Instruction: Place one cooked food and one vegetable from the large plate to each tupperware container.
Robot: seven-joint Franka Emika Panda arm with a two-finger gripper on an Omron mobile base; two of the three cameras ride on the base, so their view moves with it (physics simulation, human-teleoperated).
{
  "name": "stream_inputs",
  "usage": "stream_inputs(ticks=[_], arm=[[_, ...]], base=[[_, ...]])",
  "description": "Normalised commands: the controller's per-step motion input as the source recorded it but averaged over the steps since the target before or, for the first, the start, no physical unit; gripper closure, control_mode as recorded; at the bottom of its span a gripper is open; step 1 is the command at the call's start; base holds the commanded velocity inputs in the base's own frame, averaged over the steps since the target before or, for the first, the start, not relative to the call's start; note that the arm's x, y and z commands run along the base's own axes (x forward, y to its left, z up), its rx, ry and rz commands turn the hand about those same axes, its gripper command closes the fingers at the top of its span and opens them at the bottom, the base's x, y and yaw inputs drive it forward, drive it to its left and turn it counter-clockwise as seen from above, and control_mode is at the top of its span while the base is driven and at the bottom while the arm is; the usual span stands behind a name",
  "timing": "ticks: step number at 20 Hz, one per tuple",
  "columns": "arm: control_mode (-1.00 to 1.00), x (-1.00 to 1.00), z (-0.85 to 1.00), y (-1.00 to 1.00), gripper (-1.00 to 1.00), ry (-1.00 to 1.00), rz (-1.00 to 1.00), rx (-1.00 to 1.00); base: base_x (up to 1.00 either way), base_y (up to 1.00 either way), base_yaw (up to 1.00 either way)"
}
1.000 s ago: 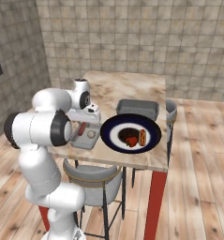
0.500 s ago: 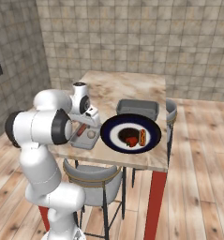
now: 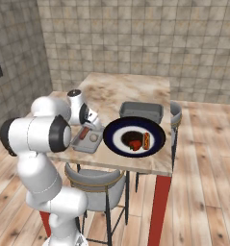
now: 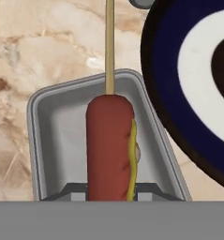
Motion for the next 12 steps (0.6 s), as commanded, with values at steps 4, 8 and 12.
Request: stream_inputs(ticks=[4,8,12], arm=[[-1.0,0.0,0.0,0.08,1.0,0.0,0.0,0.0],[-1.0,-0.06,0.0,0.23,1.0,0.0,0.01,0.0],[-1.0,-0.07,0.0,0.26,1.0,0.01,0.04,0.0]], base=[[0.0,0.0,0.0],[0.0,0.0,0.0],[0.0,0.0,0.0]])
